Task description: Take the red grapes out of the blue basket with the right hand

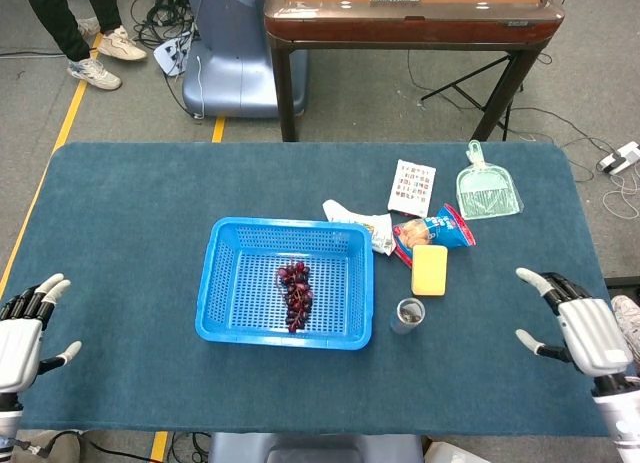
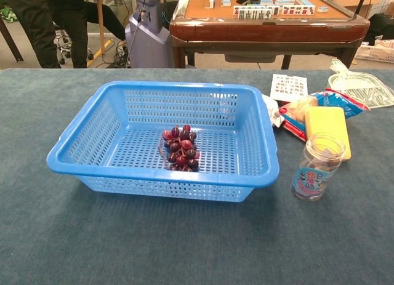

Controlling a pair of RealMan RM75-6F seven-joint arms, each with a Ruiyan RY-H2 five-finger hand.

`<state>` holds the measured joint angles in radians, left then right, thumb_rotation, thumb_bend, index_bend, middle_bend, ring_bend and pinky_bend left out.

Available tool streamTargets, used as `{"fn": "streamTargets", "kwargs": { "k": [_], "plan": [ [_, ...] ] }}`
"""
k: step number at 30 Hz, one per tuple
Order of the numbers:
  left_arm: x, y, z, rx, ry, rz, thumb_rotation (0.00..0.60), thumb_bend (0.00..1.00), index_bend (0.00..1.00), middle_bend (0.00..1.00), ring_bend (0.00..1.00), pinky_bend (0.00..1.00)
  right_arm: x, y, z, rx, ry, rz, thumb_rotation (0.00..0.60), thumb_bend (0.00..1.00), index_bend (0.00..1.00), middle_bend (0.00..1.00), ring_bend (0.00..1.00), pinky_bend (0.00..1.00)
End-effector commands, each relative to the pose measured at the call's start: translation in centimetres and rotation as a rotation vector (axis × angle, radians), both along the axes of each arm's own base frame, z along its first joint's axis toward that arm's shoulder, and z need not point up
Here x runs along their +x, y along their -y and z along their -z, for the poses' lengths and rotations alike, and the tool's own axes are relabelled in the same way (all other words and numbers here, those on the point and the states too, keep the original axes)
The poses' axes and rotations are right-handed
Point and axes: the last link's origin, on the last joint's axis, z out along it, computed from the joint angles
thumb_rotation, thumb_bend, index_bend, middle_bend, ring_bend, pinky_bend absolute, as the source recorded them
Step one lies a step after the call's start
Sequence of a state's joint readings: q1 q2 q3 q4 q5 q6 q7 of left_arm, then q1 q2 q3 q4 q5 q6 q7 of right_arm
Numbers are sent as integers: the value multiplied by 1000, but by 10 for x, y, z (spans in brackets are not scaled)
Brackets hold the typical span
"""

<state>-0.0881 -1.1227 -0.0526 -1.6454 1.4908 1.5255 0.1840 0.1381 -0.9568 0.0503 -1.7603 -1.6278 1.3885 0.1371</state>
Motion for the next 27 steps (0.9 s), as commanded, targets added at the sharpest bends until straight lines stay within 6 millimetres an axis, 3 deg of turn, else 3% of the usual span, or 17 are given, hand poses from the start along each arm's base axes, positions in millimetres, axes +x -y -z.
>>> {"fn": "streamTargets", "kwargs": {
  "k": [1, 9, 15, 18, 22, 27],
  "plan": [
    [-2, 3, -1, 2, 3, -6, 600, 150, 190, 143, 157, 183, 39, 26, 8, 120, -15, -131, 600, 129, 170, 272, 190, 310],
    [-6, 13, -8, 25, 9, -19, 600, 149, 190, 143, 157, 183, 113, 81, 38, 298, -46, -324, 600, 111, 170, 265, 190, 310],
    [-9, 21, -14, 44, 14, -37, 600, 149, 194, 143, 157, 183, 170, 127, 84, 405, -106, -425, 600, 111, 174, 242, 190, 310],
    [-11, 25, -17, 50, 15, -45, 600, 149, 206, 143, 157, 183, 192, 143, 105, 435, -132, -455, 600, 111, 228, 237, 190, 310],
    [-10, 29, -22, 68, 18, -43, 600, 149, 210, 143, 157, 183, 218, 158, 132, 472, -157, -484, 600, 111, 238, 237, 190, 310],
    [-11, 32, -24, 69, 25, -48, 600, 150, 210, 143, 157, 183, 237, 165, 168, 527, -242, -516, 600, 111, 238, 237, 190, 310]
  ]
}}
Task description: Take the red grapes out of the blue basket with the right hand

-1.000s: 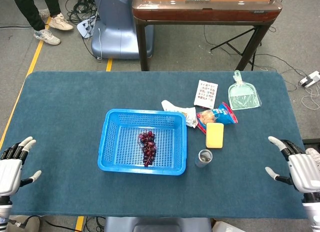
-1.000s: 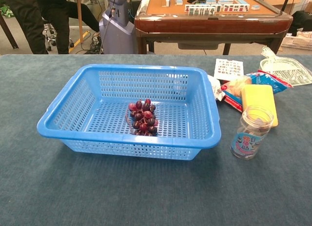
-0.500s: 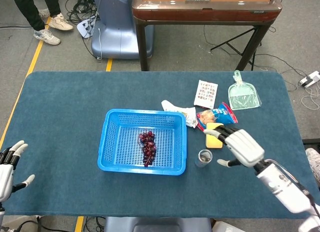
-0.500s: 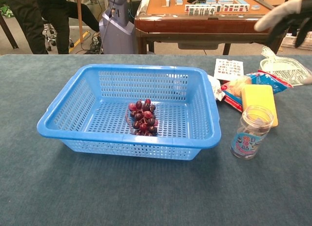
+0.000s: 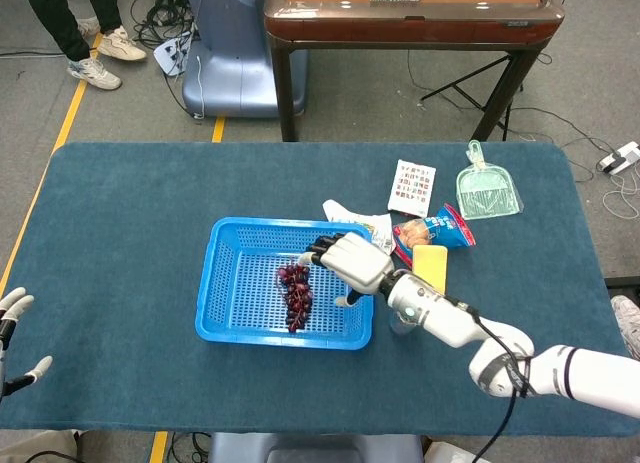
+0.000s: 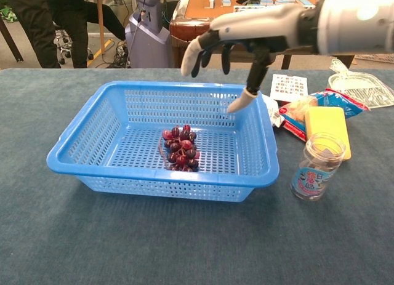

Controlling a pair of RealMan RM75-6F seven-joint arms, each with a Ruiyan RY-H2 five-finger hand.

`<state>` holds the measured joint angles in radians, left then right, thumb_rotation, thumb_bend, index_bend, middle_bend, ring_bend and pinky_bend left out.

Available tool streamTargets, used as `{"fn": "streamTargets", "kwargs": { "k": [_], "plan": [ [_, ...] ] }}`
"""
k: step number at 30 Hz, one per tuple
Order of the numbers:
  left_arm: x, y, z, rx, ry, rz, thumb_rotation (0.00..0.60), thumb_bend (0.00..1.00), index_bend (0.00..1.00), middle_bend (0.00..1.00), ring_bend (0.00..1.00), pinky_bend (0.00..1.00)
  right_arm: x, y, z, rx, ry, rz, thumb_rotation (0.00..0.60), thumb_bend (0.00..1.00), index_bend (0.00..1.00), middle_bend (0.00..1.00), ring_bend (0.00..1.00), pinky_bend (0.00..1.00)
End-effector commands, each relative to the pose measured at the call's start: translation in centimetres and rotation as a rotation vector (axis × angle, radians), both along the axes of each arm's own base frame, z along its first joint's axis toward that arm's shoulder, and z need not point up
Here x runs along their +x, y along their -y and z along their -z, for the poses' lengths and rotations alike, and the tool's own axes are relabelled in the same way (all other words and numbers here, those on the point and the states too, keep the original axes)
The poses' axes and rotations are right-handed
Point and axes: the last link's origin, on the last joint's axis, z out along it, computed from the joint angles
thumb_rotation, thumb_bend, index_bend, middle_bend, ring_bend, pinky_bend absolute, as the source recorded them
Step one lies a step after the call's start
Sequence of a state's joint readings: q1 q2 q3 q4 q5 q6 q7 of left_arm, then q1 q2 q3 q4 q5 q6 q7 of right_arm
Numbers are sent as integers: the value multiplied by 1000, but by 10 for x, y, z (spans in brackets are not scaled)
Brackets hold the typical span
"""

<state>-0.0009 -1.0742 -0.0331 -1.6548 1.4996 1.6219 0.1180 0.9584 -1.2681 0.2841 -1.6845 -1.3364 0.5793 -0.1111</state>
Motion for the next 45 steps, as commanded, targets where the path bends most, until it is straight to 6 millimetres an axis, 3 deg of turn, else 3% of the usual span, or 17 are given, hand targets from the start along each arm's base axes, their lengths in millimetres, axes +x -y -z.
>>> {"fn": "streamTargets", "kwargs": {
  "k": [1, 12, 30, 36, 45],
  "plan": [
    [0, 2, 0, -2, 4, -2, 600, 149, 210, 143, 157, 183, 13, 5, 29, 28, -73, -37, 600, 111, 238, 237, 190, 310],
    [-4, 3, -1, -3, 10, -8, 600, 149, 210, 143, 157, 183, 12, 15, 90, 2, -202, -75, 600, 74, 126, 170, 160, 310],
    [-13, 3, 1, -4, 13, -38, 600, 150, 218, 143, 157, 183, 6, 27, 131, -25, -326, -78, 600, 98, 122, 171, 154, 310],
    [-14, 4, 1, -2, 14, -43, 600, 149, 225, 143, 157, 182, 11, 24, 139, -54, -346, -123, 600, 163, 207, 222, 158, 315],
    [-17, 6, 0, -1, 14, -50, 600, 149, 239, 143, 157, 183, 9, 20, 147, -110, -371, -183, 600, 292, 370, 336, 270, 451]
  ]
}}
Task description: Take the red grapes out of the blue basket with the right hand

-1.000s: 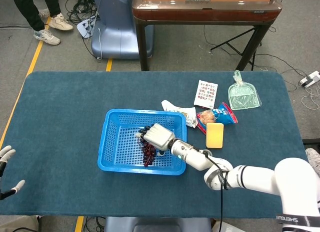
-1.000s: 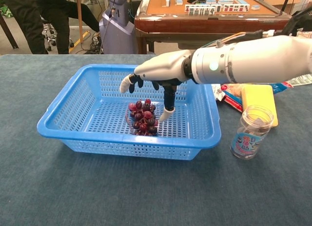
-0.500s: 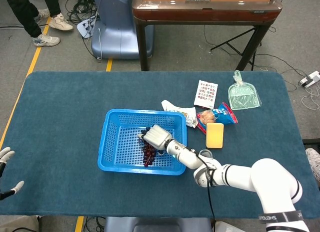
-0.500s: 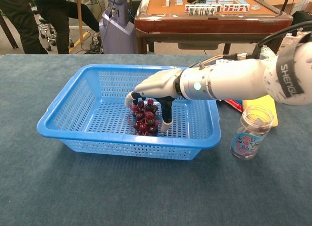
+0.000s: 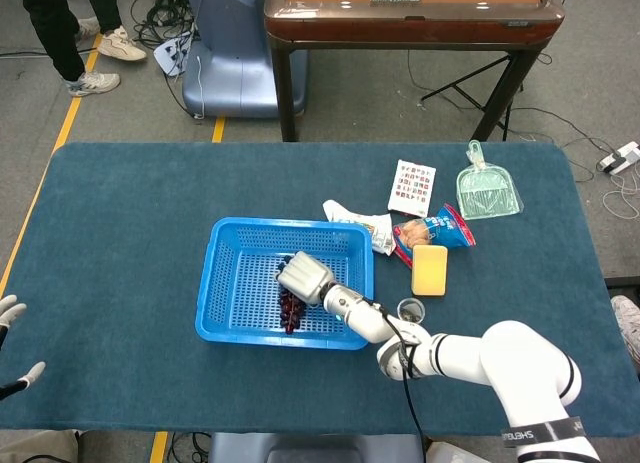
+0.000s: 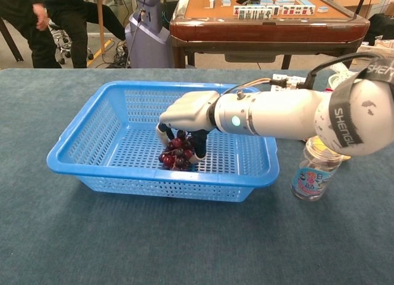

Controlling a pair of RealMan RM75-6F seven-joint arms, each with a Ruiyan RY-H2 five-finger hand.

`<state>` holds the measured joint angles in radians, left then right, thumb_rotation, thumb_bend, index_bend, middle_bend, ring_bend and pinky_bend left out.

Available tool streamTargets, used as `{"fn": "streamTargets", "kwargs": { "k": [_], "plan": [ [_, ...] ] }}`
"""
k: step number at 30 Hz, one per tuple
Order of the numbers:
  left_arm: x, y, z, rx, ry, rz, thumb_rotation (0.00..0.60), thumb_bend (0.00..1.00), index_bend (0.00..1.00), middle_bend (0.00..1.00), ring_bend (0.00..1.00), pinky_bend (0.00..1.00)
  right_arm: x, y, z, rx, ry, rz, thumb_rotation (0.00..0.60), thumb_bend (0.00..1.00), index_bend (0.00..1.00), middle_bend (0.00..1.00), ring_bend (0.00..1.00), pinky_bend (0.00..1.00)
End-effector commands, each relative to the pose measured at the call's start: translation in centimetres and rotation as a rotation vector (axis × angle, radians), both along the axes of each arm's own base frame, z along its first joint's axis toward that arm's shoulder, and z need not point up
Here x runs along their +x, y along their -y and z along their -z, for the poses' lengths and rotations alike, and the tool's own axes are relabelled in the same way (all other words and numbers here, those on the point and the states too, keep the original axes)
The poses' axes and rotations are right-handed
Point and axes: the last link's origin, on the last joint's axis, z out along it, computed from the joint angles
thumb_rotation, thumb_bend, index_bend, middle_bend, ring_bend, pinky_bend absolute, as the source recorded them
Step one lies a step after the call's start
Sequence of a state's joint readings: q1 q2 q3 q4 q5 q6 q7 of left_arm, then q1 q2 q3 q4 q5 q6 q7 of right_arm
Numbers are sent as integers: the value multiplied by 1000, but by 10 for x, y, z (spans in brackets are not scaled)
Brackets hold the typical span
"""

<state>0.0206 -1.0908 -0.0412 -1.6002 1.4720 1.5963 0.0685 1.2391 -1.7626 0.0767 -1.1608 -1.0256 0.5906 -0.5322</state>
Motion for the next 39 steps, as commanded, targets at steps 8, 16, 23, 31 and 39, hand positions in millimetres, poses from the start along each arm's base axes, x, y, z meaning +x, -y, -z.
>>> {"fn": "streamTargets", "kwargs": {
  "k": [8, 16, 23, 31, 39],
  "plan": [
    [-2, 2, -1, 8, 3, -1, 600, 149, 240, 143, 157, 183, -3, -3, 5, -28, 8, -25, 600, 585, 538, 454, 412, 660],
    [-1, 3, -3, 16, 3, 6, 600, 149, 236, 143, 157, 183, 12, 3, -27, -59, 157, -20, 600, 661, 601, 504, 475, 724],
    [0, 1, -4, 16, -3, 12, 600, 149, 235, 143, 157, 183, 0, 9, -93, -133, 297, 7, 600, 661, 601, 503, 475, 724],
    [5, -3, 0, 3, 2, 27, 600, 149, 234, 143, 157, 183, -59, 14, -177, -285, 326, 85, 600, 653, 601, 500, 475, 724],
    [11, -7, 5, -13, 8, 47, 600, 149, 233, 143, 157, 183, -127, 9, -201, -318, 218, 228, 600, 623, 601, 477, 475, 724]
  ]
}}
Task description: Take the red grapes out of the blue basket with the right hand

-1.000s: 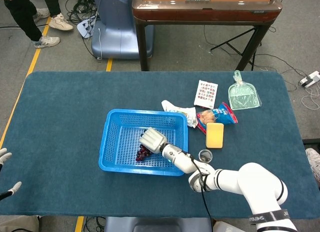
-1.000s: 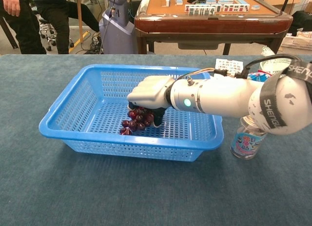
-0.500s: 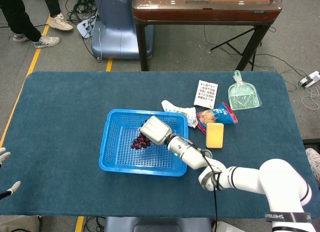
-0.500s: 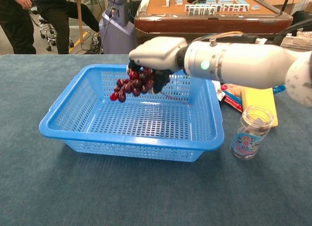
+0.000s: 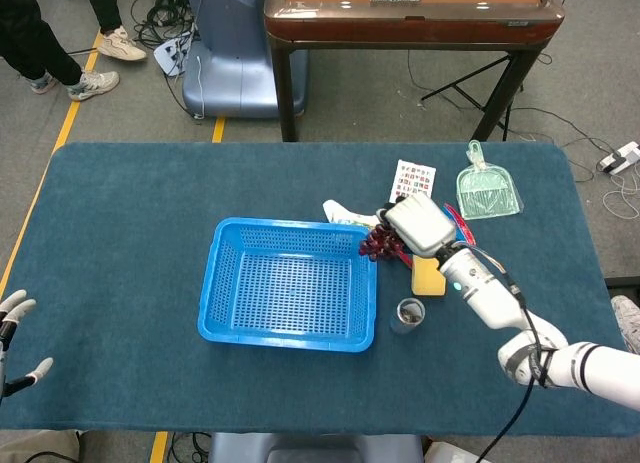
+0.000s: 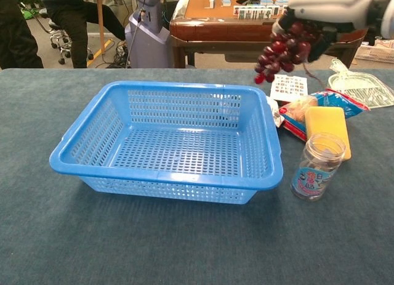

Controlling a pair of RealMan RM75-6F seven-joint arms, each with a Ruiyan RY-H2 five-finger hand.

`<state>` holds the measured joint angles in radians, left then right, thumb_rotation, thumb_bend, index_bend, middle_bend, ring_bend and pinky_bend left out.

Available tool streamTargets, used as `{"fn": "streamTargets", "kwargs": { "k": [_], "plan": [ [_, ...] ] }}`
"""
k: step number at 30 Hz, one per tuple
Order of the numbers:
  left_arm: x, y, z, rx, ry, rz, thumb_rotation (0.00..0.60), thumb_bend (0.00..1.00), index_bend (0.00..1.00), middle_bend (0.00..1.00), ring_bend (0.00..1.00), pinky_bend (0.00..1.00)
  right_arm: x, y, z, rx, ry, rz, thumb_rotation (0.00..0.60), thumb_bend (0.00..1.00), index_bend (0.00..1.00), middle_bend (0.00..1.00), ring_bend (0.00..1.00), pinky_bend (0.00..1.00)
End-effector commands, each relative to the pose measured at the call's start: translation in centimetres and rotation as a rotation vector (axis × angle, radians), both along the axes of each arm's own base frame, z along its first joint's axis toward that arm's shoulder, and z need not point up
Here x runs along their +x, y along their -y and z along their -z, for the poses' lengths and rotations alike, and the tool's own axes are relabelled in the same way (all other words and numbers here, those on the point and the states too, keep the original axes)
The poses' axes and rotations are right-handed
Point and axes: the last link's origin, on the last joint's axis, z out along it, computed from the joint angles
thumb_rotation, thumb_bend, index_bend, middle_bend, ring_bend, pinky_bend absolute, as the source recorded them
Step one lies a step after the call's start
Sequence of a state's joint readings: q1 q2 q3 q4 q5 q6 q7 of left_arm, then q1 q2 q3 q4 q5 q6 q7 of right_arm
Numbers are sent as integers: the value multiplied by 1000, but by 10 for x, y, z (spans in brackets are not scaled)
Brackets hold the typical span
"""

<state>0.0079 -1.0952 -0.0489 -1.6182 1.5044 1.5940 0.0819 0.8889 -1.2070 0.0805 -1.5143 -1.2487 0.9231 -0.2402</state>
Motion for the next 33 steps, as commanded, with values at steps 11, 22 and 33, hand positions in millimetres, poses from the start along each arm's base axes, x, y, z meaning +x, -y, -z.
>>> {"fn": "streamTargets", "kwargs": {
  "k": [11, 22, 33],
  "plan": [
    [3, 0, 1, -6, -10, 4, 600, 150, 232, 143, 157, 183, -41, -10, 10, 81, -41, 107, 600, 394, 247, 294, 286, 577],
    [2, -1, -1, -3, -16, 1, 600, 150, 232, 143, 157, 183, -58, -32, -16, 47, 34, 148, 600, 296, 52, 159, 155, 397],
    [4, -6, -3, -3, -23, 9, 600, 149, 232, 143, 156, 183, -102, -100, -79, -188, 89, 171, 600, 291, 202, 319, 229, 368]
  ]
}}
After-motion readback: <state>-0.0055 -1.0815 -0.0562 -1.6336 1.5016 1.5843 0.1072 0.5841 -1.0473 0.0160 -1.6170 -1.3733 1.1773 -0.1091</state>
